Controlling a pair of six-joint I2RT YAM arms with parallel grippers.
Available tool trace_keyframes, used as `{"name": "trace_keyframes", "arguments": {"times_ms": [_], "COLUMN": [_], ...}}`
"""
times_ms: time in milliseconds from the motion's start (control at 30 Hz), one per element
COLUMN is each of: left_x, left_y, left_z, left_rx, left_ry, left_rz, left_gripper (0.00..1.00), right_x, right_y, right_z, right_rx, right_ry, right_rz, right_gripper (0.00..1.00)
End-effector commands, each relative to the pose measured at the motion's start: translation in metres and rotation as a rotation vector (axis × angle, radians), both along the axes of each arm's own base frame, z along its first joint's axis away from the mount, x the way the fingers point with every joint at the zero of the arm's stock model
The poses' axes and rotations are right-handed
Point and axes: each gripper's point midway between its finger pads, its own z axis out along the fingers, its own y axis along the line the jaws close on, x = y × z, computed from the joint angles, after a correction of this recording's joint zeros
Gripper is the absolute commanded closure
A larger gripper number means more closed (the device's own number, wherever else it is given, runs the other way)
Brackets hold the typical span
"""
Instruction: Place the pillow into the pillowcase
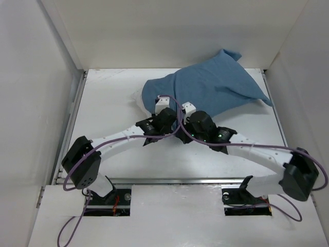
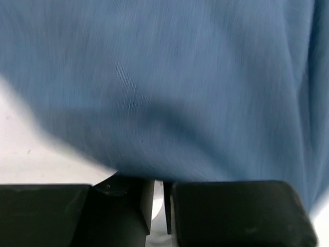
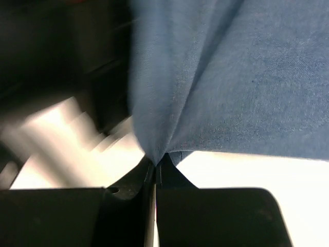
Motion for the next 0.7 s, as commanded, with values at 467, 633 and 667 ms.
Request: {"name": "trace_keyframes", "arguments": {"times_ms": [467,633,667], "left_x": [-0.023,-0.062,-0.067], "left_y": [-0.052,-0.001,0.008], "left_z": [0.030,0.014,0.017], "left_rx": [-0.286,-0.300,-0.315], "left_ry": [0.014,0.088,0.086], "left_rz": [-0.227,-0.119,-0.100], "left_gripper": [0.63,0.40,0.38], "right_x": [-0.080,-0.079,-0.074], "right_y": [0.046,0.024,0.016], "right_z": [0.027,0.026,0.029], "right_rx": [0.208,0.136,0.116], "right_ry": [-0.049,-0.026,-0.042], "right_rz": [0.533,0.444,0.403], "right_gripper": [0.71,0.42,0.38]}}
